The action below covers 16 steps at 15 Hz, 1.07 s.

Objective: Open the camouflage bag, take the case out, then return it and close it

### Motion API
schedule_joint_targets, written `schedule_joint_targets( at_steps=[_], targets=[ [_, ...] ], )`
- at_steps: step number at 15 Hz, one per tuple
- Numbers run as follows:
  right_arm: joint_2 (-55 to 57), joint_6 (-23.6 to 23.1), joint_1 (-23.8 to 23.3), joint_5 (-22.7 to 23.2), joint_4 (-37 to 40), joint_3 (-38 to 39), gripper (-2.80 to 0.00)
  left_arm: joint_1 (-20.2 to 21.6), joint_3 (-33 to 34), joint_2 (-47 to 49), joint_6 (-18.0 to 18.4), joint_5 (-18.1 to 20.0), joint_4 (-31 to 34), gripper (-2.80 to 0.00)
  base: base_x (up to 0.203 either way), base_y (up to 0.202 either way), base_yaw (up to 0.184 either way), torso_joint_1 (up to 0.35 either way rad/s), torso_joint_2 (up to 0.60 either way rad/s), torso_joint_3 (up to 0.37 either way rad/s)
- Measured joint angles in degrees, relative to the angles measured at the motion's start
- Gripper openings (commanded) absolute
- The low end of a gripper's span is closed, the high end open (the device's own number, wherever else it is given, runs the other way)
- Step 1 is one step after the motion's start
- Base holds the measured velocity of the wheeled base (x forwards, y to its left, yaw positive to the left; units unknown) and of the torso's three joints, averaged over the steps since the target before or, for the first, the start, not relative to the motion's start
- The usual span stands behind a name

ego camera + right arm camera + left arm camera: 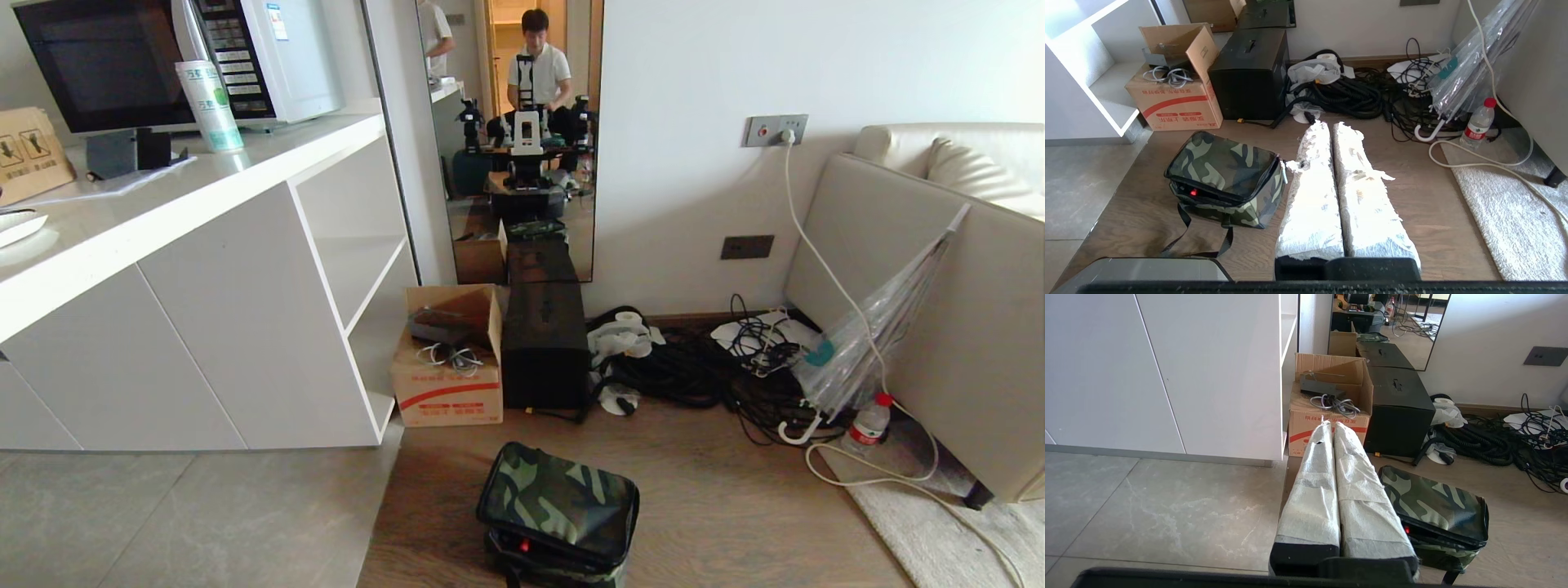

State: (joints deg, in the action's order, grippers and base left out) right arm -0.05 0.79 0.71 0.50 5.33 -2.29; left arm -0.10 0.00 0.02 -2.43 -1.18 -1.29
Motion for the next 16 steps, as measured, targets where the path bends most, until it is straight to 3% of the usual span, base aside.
schedule_joint_targets(
  at_steps=[16],
  targets=[
    [0.0,-0.5,0.0,0.0,0.2,-0.1,-2.8,0.0,0.0,0.0,0.0,0.0,0.0,-2.8,0.0,0.0,0.0,0.0,0.0,0.0]
  ],
)
